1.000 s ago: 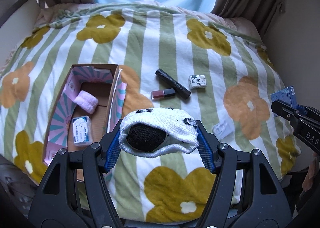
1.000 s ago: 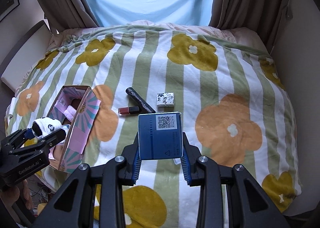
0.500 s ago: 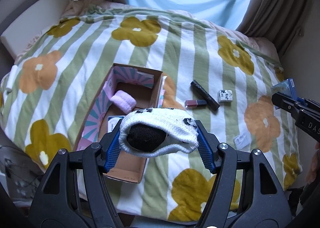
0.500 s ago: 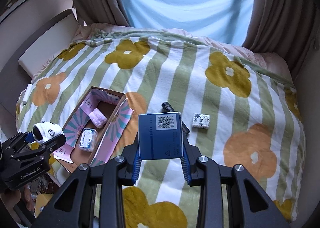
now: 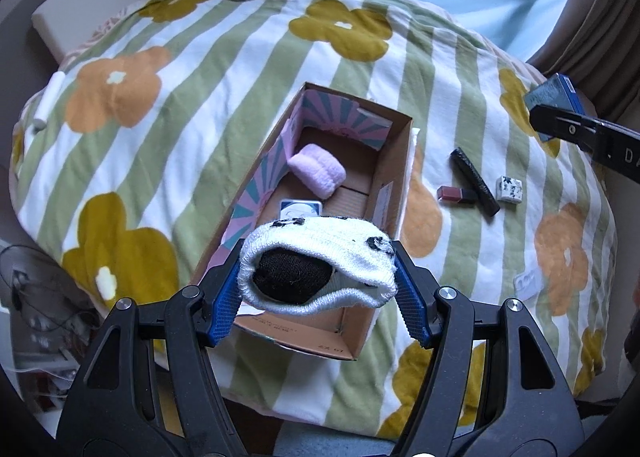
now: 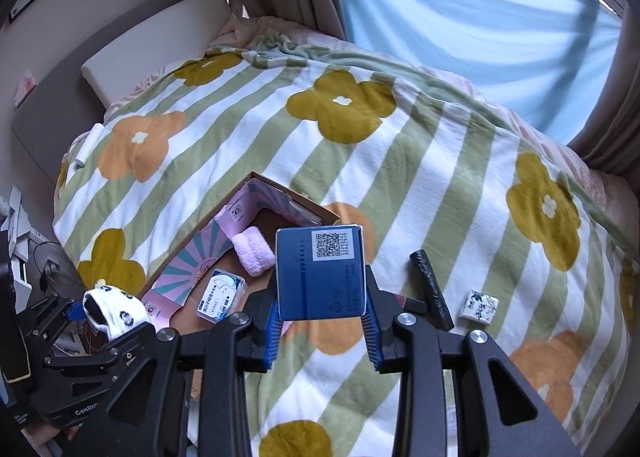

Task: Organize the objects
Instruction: 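Carry the sock and blue box over the cardboard box, then drop the sock and blue box into the cardboard box, opening both tools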

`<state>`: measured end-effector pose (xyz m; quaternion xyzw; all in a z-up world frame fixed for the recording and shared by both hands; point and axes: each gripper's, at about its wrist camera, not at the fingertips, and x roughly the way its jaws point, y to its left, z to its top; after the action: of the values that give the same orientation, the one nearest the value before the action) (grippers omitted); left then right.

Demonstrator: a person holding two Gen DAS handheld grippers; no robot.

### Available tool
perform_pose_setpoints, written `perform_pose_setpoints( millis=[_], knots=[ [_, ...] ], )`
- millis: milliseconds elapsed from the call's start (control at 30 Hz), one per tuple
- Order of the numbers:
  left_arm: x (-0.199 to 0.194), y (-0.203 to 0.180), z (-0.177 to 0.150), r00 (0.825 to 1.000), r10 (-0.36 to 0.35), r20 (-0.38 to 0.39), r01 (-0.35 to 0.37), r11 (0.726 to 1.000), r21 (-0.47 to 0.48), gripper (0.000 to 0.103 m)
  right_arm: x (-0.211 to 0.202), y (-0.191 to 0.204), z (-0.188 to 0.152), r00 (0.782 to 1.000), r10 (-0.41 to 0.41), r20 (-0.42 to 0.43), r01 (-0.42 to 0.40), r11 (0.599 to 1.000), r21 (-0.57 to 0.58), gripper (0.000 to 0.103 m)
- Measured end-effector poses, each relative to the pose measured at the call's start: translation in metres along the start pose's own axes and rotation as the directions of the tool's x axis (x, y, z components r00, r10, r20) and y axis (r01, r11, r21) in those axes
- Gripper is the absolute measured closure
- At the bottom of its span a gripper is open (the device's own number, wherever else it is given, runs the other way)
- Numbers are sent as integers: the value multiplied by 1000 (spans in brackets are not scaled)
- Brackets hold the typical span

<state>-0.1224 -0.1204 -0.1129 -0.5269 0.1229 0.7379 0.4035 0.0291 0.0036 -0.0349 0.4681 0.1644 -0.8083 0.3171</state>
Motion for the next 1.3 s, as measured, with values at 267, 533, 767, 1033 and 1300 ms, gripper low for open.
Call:
perform_pose_setpoints(
  millis=[267, 533, 767, 1033, 1300],
  knots=[
    [50, 25, -9, 995, 20, -93, -24, 999, -37, 39, 74, 23, 26, 995, 38, -90, -47, 994, -97, 72],
    [114, 38, -18, 979, 25, -204, -35, 998, -45, 39, 156, 47, 40, 983, 14, -186, -51, 979, -198, 72],
    [151, 38, -23, 960, 29, -279, -36, 999, -20, 39, 208, 63, 33, 965, -9, -262, -67, 957, -281, 72],
    [171, 34, -26, 944, 40, -326, -40, 999, 5, 39, 231, 65, 28, 953, -17, -303, -80, 950, -302, 72],
    [163, 31, -24, 954, -3, -301, -10, 999, -41, 0, 233, 58, 35, 957, 30, -289, -106, 962, -252, 25]
  ],
)
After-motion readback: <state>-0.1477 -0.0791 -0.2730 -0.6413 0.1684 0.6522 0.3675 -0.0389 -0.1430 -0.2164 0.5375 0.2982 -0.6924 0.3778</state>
